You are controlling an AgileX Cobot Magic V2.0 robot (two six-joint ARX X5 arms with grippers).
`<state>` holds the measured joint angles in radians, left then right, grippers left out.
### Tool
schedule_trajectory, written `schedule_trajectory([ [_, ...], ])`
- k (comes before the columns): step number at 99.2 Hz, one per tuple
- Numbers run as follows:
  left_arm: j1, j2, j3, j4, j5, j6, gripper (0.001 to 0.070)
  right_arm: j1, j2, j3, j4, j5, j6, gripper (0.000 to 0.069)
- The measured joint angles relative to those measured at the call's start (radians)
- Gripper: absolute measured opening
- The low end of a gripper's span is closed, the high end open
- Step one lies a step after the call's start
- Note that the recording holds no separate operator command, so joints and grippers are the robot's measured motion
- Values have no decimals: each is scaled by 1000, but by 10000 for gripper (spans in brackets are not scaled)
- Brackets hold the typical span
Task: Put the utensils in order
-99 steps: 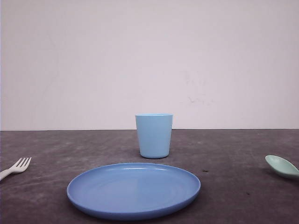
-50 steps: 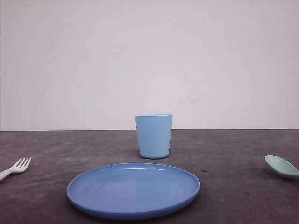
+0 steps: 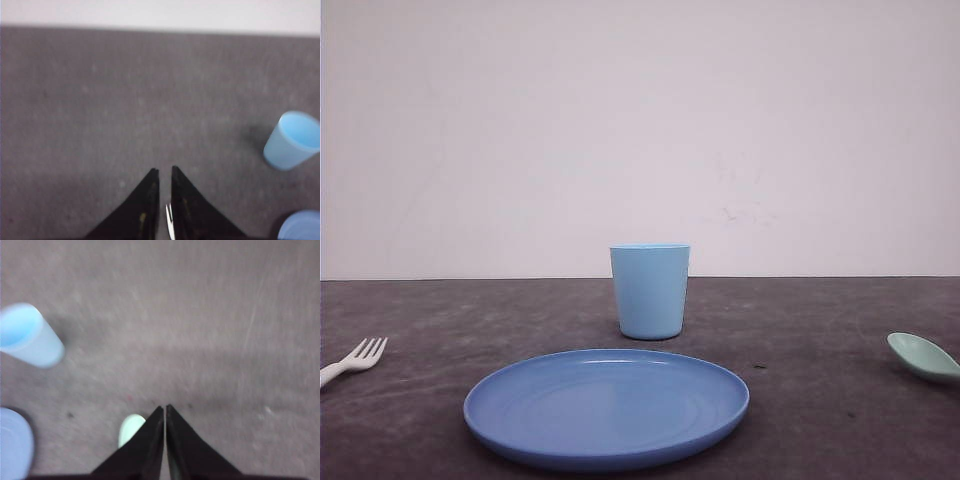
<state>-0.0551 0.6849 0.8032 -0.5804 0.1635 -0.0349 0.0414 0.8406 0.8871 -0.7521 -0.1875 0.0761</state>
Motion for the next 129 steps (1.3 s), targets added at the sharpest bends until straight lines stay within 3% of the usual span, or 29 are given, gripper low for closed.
schedule_trajectory([
  [24, -7, 120, 0, -14, -11, 17, 18, 2, 136, 0, -8, 9, -10, 8],
  [46, -7, 140, 0, -14, -11, 20, 21, 3, 153, 0, -8, 36, -25, 8],
  [52, -7, 140, 0, -14, -11, 20, 51, 3, 153, 0, -8, 37, -27, 8],
  [58, -7, 140, 0, -14, -11, 20, 128, 3, 153, 0, -8, 37, -28, 19],
  [65, -7, 140, 0, -14, -11, 20, 263, 3, 153, 0, -8, 37, -28, 101],
  [73, -7, 140, 0, -14, -11, 21, 398, 3, 153, 0, -8, 37, -28, 275],
  [83, -7, 140, 0, -13, -11, 21, 457, 3, 153, 0, -8, 37, -28, 473],
  [91, -7, 140, 0, -13, -11, 20, 468, 3, 153, 0, -8, 37, -28, 577],
  [117, -8, 140, 0, -22, -5, -16, 470, 3, 155, 0, -8, 36, -28, 680],
  [129, -22, 152, 0, -54, -2, -61, 470, 3, 155, 0, -8, 35, -29, 680],
])
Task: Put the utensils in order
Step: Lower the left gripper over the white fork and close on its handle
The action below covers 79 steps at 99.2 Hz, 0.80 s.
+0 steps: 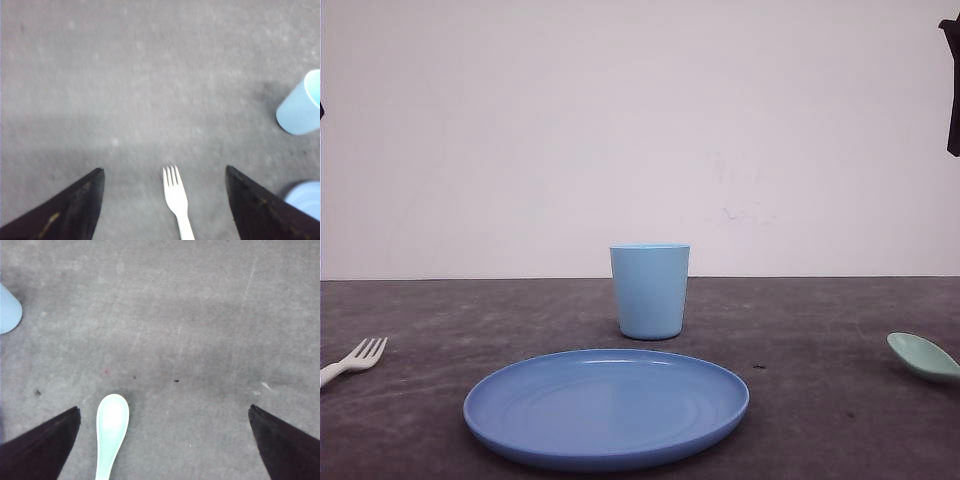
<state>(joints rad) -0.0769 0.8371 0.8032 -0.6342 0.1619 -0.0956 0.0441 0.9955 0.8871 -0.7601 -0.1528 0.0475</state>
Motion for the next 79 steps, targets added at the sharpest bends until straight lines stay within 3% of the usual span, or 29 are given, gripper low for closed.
schedule_trajectory([
  [26, -92, 134, 0, -108, 0, -83, 469, 0, 0, 0, 0, 0, 0, 680],
  [41, -161, 254, 0, -94, -19, -112, 469, 0, 0, 0, 0, 0, 0, 680],
  [56, -220, 374, 0, -61, -74, -140, 469, 0, 0, 0, 0, 0, 0, 680],
  [79, -258, 508, 0, -6, -110, -172, 469, 0, 0, 0, 0, 0, 0, 680],
])
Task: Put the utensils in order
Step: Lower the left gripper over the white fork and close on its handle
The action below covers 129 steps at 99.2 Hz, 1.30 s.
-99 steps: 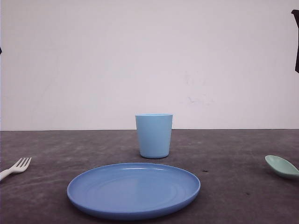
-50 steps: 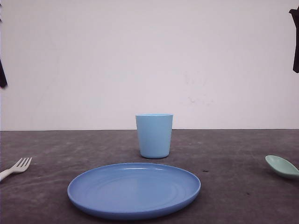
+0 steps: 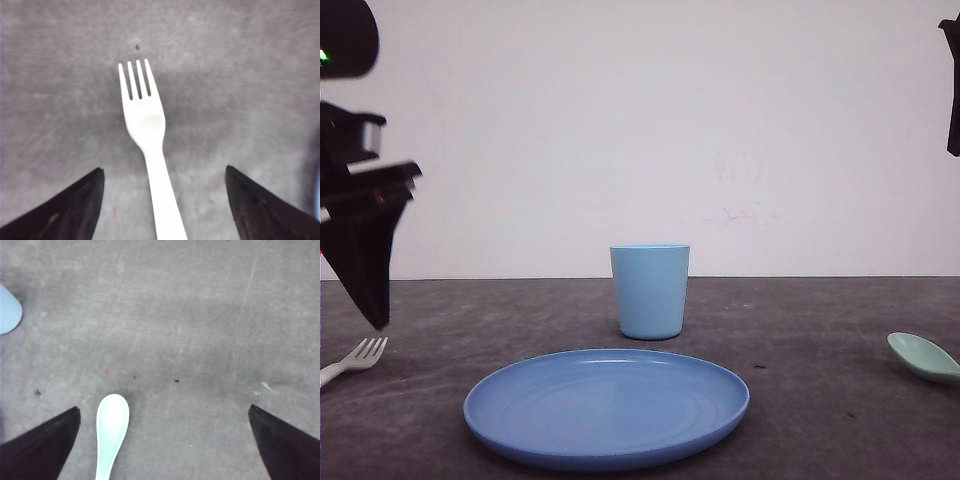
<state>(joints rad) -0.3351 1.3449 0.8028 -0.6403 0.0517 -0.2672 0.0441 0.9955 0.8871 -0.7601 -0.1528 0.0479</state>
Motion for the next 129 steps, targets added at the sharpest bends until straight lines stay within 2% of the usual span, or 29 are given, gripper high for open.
schedule_trajectory([
  [10, -16, 40, 0, 8, -10, -9, 469, 0, 0, 0, 0, 0, 0, 680],
  [41, -69, 86, 0, 9, -97, -27, 464, 0, 0, 0, 0, 0, 0, 680],
  [60, -76, 86, 0, 9, -110, -37, 336, 0, 0, 0, 0, 0, 0, 680],
  [94, -76, 100, 0, 9, -127, -47, 304, 0, 0, 0, 0, 0, 0, 680],
  [129, -80, 103, 0, 8, -128, -49, 98, 0, 0, 0, 0, 0, 0, 680],
])
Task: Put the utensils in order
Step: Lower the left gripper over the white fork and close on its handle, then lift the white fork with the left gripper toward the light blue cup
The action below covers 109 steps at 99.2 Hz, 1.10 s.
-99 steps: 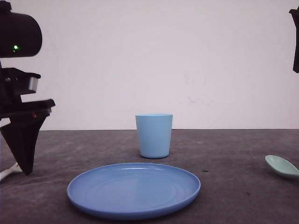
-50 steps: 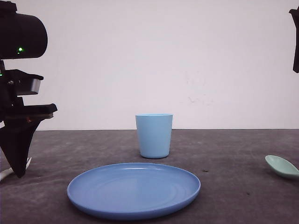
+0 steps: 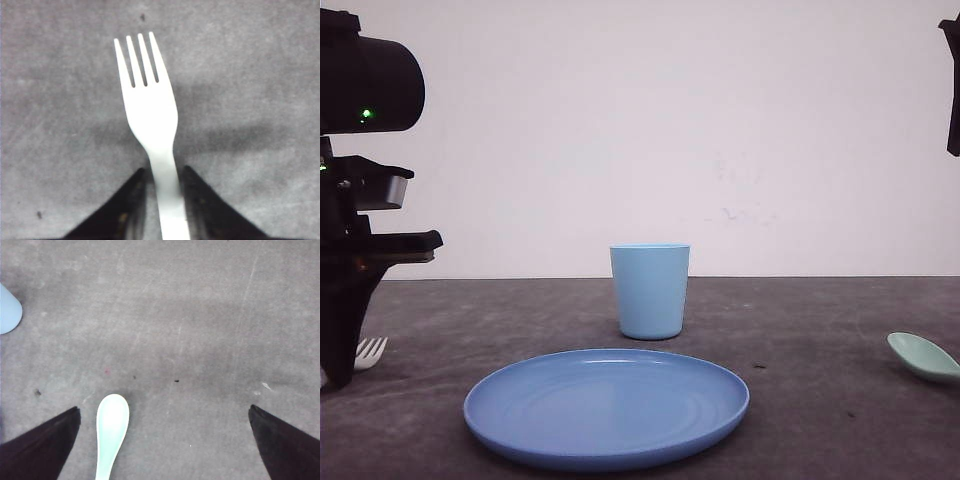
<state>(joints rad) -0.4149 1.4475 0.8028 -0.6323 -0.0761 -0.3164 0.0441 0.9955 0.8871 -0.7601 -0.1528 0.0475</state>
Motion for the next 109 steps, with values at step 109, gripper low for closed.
schedule_trajectory([
  [109, -75, -262, -1, 337, -2, -6, 63, 0, 0, 0, 0, 0, 0, 680],
])
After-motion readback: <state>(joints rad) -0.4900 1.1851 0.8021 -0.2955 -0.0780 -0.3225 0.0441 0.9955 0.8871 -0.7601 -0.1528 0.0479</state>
